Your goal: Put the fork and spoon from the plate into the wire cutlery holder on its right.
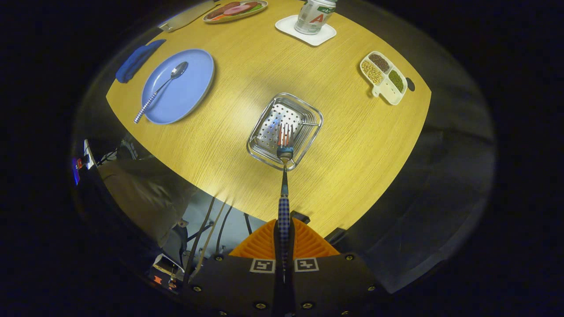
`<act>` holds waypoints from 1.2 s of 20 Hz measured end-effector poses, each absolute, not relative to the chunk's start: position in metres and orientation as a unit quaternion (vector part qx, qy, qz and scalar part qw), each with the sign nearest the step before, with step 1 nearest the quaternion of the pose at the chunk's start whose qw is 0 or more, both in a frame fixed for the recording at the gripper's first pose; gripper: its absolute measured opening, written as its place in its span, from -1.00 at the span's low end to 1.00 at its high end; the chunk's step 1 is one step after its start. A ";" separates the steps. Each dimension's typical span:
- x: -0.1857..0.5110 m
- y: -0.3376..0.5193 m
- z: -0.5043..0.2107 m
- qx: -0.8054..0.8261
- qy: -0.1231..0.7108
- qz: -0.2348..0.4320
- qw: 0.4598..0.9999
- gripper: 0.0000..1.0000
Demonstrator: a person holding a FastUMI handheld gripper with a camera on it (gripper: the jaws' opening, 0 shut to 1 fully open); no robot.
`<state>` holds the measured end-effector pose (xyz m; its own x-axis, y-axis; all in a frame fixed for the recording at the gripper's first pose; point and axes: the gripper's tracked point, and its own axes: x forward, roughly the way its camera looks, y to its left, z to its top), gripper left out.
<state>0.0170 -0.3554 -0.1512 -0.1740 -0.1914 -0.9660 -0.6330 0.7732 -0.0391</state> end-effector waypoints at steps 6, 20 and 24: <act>0.036 -0.350 -0.171 -0.275 0.771 0.189 0.542 -0.97; 0.062 -0.340 -0.192 -0.273 0.770 0.177 0.548 -0.63; 0.070 -0.343 -0.174 -0.262 0.748 0.164 0.587 -0.13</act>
